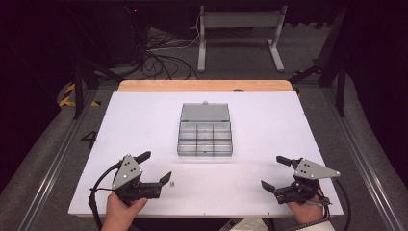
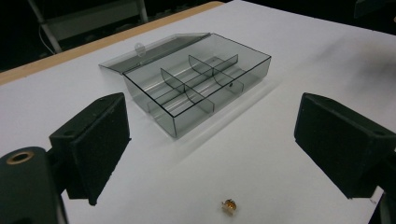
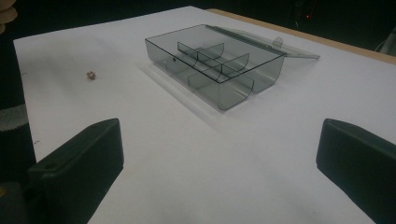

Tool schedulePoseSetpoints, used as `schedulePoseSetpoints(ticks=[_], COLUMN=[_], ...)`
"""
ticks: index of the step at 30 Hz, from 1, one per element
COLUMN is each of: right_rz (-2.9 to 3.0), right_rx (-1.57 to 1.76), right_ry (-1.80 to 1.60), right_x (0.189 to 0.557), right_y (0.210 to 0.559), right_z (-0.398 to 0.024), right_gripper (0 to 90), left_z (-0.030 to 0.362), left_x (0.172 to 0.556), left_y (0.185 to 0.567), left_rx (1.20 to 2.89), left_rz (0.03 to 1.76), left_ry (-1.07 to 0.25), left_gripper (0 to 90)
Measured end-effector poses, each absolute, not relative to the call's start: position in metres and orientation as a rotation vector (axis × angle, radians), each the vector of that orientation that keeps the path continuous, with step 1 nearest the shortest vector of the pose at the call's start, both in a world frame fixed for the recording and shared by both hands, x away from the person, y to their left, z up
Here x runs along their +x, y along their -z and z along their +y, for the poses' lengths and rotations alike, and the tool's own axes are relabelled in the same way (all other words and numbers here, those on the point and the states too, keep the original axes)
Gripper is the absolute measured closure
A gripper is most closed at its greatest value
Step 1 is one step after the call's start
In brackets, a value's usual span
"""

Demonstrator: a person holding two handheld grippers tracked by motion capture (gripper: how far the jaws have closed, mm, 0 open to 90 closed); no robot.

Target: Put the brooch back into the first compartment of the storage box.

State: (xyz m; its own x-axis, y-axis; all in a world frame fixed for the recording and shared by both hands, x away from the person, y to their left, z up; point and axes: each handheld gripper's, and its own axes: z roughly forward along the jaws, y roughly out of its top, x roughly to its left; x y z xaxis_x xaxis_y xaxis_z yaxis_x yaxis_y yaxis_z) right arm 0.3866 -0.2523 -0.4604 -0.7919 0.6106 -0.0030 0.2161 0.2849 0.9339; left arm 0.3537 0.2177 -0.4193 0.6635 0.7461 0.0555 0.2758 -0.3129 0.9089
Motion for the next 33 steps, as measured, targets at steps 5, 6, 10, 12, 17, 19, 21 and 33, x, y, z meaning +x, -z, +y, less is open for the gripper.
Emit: schedulePoseSetpoints(ticks=[5, 6, 10, 12, 17, 19, 21, 33], right_rz=[2.199, 2.199, 2.205, 2.206, 2.208, 2.209, 2.213, 2.222], right_rx=[0.745, 0.747, 0.746, 0.744, 0.745, 0.744, 0.745, 0.744], right_ry=[-1.515, -1.514, -1.511, -1.509, -1.51, -1.51, -1.512, -1.512], right_x=[0.387, 0.387, 0.387, 0.388, 0.387, 0.387, 0.388, 0.388], right_y=[0.46, 0.46, 0.461, 0.461, 0.461, 0.461, 0.461, 0.461], right_z=[-0.252, -0.252, -0.252, -0.252, -0.252, -0.252, -0.252, -0.252], right_gripper=[1.5, 1.5, 1.6, 1.7, 1.7, 1.7, 2.1, 2.3], left_z=[0.212, 0.21, 0.207, 0.206, 0.203, 0.201, 0.201, 0.193], left_x=[0.361, 0.362, 0.369, 0.371, 0.375, 0.376, 0.378, 0.381], left_y=[0.419, 0.419, 0.419, 0.419, 0.42, 0.42, 0.42, 0.425], left_rx=[1.907, 1.912, 1.941, 1.959, 1.997, 2.006, 2.025, 2.196], left_rz=[0.802, 0.805, 0.809, 0.812, 0.823, 0.829, 0.824, 0.792], left_ry=[-0.571, -0.564, -0.537, -0.522, -0.487, -0.467, -0.428, -0.403], left_gripper=[11.0, 11.1, 11.4, 11.5, 12.9, 13.1, 14.6, 24.1])
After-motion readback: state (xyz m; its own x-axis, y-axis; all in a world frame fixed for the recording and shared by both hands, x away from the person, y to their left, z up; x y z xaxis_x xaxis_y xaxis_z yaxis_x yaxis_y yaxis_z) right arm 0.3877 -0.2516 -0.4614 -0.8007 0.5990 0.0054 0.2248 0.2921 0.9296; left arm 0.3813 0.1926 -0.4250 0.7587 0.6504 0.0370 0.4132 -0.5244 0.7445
